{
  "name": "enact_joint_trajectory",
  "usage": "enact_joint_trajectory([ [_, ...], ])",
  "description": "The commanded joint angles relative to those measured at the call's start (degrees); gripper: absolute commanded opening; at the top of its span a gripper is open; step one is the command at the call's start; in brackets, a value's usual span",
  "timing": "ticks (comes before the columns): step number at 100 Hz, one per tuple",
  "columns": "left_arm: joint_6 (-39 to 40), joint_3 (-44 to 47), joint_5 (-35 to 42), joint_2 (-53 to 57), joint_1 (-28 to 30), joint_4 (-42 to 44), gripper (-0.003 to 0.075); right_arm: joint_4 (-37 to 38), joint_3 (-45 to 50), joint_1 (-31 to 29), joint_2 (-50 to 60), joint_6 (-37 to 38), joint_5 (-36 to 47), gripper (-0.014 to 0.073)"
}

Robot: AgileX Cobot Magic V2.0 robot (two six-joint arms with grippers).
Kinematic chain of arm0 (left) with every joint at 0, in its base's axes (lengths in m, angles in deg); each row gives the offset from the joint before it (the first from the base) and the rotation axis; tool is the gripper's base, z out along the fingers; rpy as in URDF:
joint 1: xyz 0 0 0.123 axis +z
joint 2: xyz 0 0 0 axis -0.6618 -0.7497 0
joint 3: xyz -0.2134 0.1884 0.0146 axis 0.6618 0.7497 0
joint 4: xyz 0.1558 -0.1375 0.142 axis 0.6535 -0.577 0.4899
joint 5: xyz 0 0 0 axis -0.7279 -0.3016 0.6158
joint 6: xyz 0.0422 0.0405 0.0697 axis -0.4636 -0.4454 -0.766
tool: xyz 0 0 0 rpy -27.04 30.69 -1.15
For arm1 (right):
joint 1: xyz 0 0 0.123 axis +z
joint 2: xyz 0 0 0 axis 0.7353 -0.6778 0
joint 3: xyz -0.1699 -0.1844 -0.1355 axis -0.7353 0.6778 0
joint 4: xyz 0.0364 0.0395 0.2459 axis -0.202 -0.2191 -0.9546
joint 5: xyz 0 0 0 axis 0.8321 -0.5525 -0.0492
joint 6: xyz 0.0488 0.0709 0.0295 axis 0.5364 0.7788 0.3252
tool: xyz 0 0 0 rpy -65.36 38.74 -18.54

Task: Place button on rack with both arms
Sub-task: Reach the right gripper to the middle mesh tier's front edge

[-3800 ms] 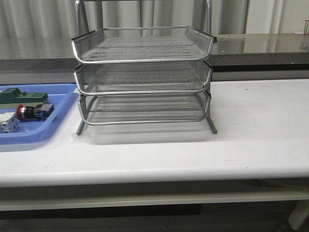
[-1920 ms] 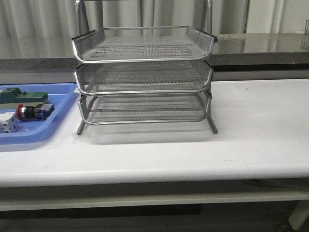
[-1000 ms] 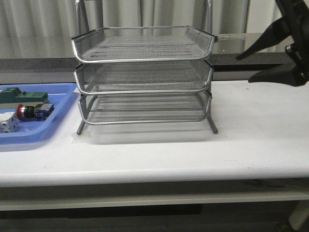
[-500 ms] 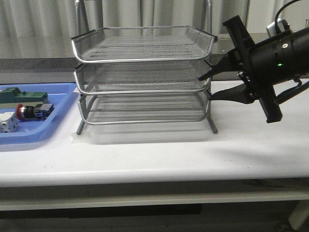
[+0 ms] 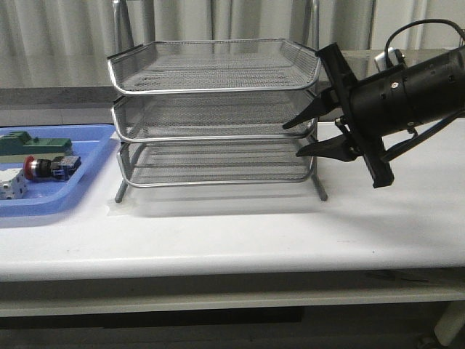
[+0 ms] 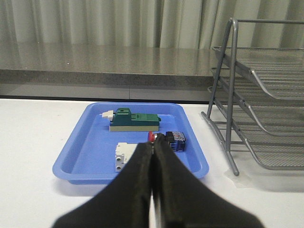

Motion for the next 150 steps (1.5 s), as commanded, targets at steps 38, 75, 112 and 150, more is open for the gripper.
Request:
enact_joint_trajectory([
  [38, 0.16, 3.17, 4.59, 1.81, 0.22, -0.48, -0.0021, -7.65, -5.70, 0.86, -0.88, -0.33, -3.18, 0.0326],
  [75, 0.16, 3.17, 4.59, 1.81, 0.22, -0.48, -0.0021, -7.65, -5.70, 0.86, -0.88, -0.33, -3.18, 0.0102],
  [112, 0.16, 3.17, 4.59, 1.81, 0.22, -0.48, -0.0021, -7.50, -4.62, 0.86, -0.88, -0.38, -4.15, 0.0031],
  [150, 0.16, 3.17, 4.59, 1.81, 0.22, -0.48, -0.0021, -7.27, 2.13, 0.86, -0.70, -3.45, -7.93, 0.0031],
])
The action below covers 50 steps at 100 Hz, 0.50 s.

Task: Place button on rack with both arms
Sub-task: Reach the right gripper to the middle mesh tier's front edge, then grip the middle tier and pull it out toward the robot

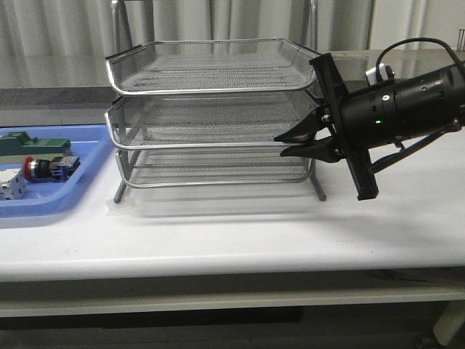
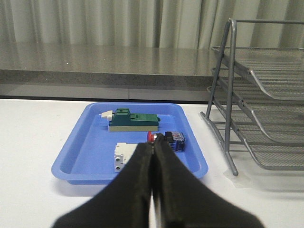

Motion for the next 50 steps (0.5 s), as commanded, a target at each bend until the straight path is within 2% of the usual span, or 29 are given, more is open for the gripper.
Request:
enact_joint_trajectory([
  [1, 0.16, 3.17, 4.59, 1.81, 0.22, -0.48, -0.0021, -5.10, 1.16, 0.25, 2.50, -3.20, -2.64, 0.0031],
  [50, 0.16, 3.17, 4.59, 1.81, 0.22, -0.48, -0.0021, -5.10, 11.18, 0.25, 2.50, -10.05, -6.80, 0.0031],
])
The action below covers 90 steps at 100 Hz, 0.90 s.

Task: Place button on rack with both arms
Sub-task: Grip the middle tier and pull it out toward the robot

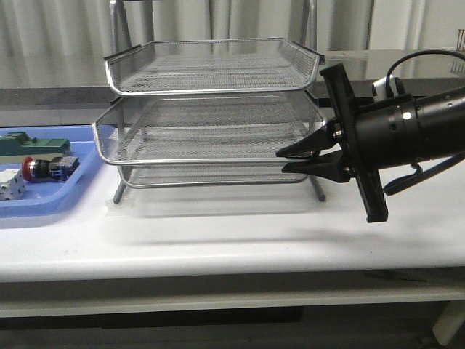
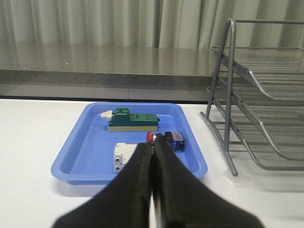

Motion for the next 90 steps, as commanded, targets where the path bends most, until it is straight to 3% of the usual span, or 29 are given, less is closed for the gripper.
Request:
enact_joint_trajectory([
  [1, 0.16, 3.17, 4.59, 1.81, 0.22, -0.48, -0.0021, -4.98, 2.96, 0.93, 1.08, -3.38, -0.46, 0.0031],
  [64, 0.16, 3.17, 4.59, 1.81, 0.22, -0.48, -0.0021, -5.32, 11.41, 0.93, 1.24, -10.52, -3.37, 0.0041],
  [74, 0.16, 3.17, 4.59, 1.81, 0.22, -0.48, -0.0021, -5.32, 11.41, 0.93, 2.05, -11.37, -3.09, 0.0106],
  [90, 0.16, 3.17, 4.59, 1.81, 0.22, -0.48, -0.0021, -5.32, 11.41, 0.43, 4.35, -12.31, -2.50, 0.0305],
])
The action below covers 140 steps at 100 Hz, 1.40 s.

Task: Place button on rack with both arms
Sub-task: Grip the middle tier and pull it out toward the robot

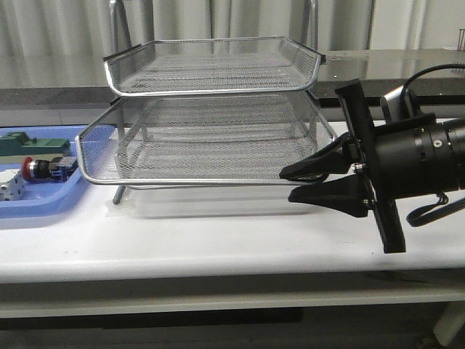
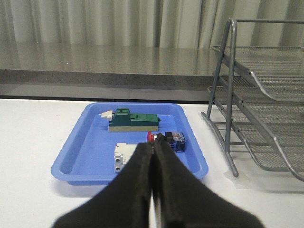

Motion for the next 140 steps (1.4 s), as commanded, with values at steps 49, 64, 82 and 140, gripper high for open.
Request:
enact_joint_trajectory([
  [49, 0.16, 3.17, 4.59, 1.81, 0.22, -0.48, -0.0021, -5.22, 2.10, -2.86, 10.83, -2.73, 0.01, 0.0361],
  [64, 0.16, 3.17, 4.59, 1.81, 0.22, -0.48, -0.0021, -5.22, 1.73, -2.86, 10.93, -2.79, -2.41, 0.0361],
  [82, 0.16, 3.17, 4.59, 1.81, 0.22, -0.48, -0.0021, -5.22, 1.66, -2.86, 10.93, -2.79, -3.09, 0.0361],
  [140, 0.16, 3.17, 4.59, 1.81, 0.22, -0.48, -0.0021, -5.16, 5.83, -2.86, 17.14, -2.46, 0.14, 0.0316],
])
